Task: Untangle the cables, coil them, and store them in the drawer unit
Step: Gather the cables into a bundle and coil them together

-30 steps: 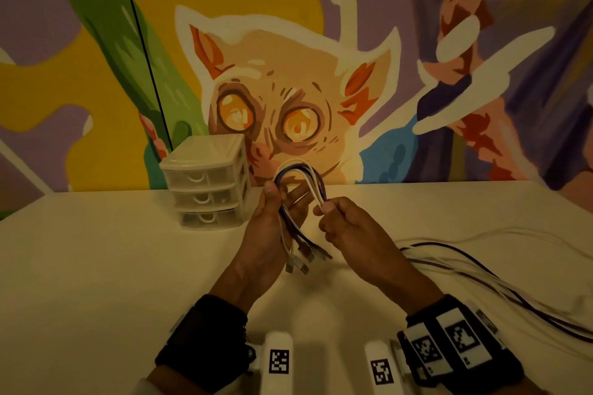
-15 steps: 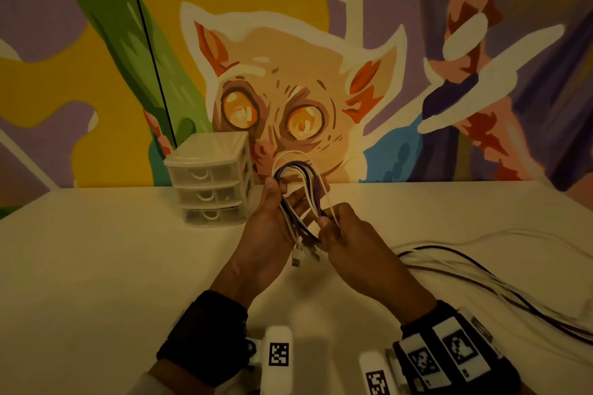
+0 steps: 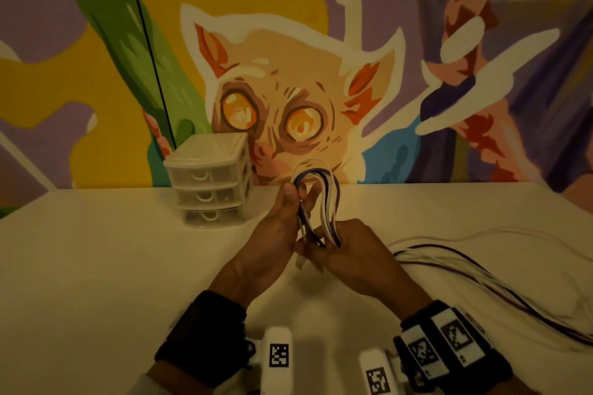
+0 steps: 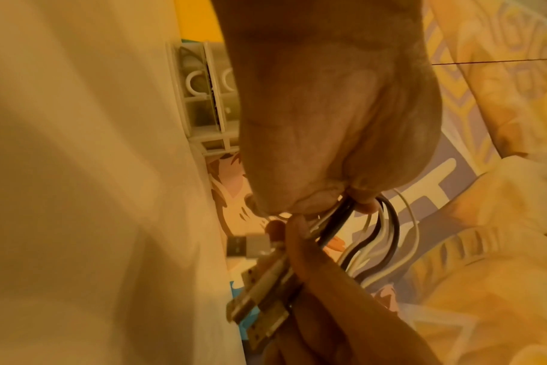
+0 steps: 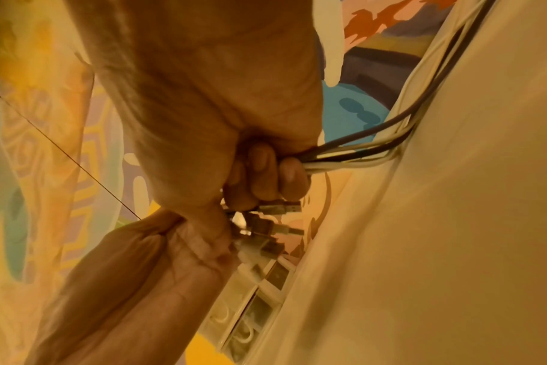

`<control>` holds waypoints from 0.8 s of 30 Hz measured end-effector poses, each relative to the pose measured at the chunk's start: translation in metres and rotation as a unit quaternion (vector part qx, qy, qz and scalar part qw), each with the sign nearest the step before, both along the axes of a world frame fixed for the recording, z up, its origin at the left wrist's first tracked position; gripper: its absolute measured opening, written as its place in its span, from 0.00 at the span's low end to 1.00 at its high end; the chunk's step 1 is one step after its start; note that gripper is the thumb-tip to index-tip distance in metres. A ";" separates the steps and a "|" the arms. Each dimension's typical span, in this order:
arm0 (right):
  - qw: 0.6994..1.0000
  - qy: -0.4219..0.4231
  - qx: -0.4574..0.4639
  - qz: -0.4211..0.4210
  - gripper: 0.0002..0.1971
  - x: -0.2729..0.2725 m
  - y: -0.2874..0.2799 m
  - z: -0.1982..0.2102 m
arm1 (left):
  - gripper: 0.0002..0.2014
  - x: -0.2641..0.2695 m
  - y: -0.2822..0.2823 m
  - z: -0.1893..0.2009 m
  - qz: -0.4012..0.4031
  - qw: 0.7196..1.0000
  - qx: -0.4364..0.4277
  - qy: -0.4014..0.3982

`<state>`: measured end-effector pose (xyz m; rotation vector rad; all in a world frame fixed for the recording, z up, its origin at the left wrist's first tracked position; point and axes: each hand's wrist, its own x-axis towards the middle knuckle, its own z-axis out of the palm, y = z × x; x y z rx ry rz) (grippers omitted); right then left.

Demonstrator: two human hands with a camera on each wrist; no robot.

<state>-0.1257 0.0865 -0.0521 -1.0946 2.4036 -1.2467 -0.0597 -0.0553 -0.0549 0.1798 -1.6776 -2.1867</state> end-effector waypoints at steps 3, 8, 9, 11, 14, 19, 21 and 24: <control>0.999 0.018 0.030 -0.014 0.16 -0.002 0.003 0.004 | 0.21 0.003 -0.001 0.003 0.013 0.999 -0.015 0.030; 0.990 0.070 0.124 0.020 0.12 -0.006 0.010 0.004 | 0.36 0.010 -0.021 0.017 0.006 0.994 0.068 0.080; 0.985 0.086 0.147 0.028 0.10 -0.006 0.010 0.003 | 0.40 0.010 -0.023 0.019 -0.008 0.996 0.067 0.065; 0.977 0.108 0.178 0.039 0.08 -0.004 0.010 0.002 | 0.39 0.010 -0.023 0.022 -0.016 1.000 0.017 0.016; 0.975 0.119 0.184 0.033 0.09 -0.005 0.009 0.001 | 0.33 0.013 -0.023 0.030 0.021 0.996 -0.078 -0.032; 0.977 0.094 0.184 0.043 0.12 -0.008 0.009 0.000 | 0.28 0.012 -0.032 0.029 0.202 0.965 -0.142 -0.082; 0.976 0.099 0.189 0.047 0.14 -0.010 0.009 0.000 | 0.27 0.010 -0.029 0.026 0.252 0.956 -0.118 -0.087; 0.975 0.114 0.187 0.038 0.18 -0.012 0.010 0.000 | 0.24 0.008 -0.024 0.025 0.237 0.968 -0.065 -0.053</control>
